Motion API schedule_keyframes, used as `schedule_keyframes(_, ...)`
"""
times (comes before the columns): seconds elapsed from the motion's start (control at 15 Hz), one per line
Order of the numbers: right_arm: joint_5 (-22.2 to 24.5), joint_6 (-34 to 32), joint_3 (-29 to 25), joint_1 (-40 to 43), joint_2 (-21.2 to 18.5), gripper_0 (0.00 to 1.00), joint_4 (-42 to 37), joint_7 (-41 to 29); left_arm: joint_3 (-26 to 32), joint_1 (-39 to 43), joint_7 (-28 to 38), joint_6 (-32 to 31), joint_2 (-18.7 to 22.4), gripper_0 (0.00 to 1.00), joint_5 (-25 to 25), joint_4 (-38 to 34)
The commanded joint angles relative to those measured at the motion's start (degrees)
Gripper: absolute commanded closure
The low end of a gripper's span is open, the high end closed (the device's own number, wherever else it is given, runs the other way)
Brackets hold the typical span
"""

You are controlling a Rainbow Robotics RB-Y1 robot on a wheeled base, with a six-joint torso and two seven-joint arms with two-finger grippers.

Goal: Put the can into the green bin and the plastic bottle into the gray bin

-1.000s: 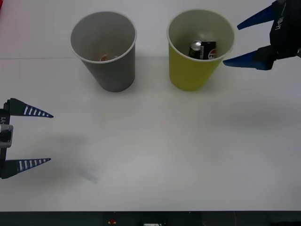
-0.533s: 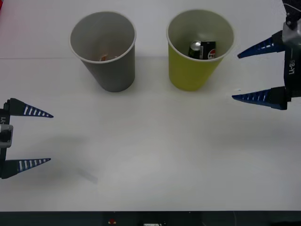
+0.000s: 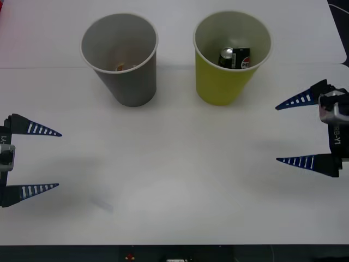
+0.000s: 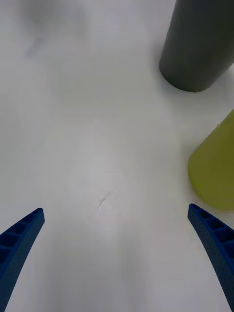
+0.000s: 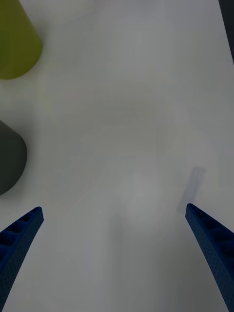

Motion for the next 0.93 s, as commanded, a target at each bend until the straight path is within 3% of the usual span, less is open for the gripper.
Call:
schedule_keyframes(0.07,0.65,0.00,0.08,4.04,0.01,0.00,-1.94,0.58,0.00,0.00,0.00,0.00,0.00,0.00,0.00,0.00)
schedule_keyframes(0.47,4.95,0.00,0.08,8.35,3.79,0.00,-4.05,3.48,0.00,0.00,0.00,0.00,0.00,0.00,0.00,0.00)
schedule_keyframes(0.93,5.57,0.35,-0.19,8.35,4.75,0.00,-4.05,3.83,0.00,0.00,0.00,0.00,0.00,0.00,0.00,0.00)
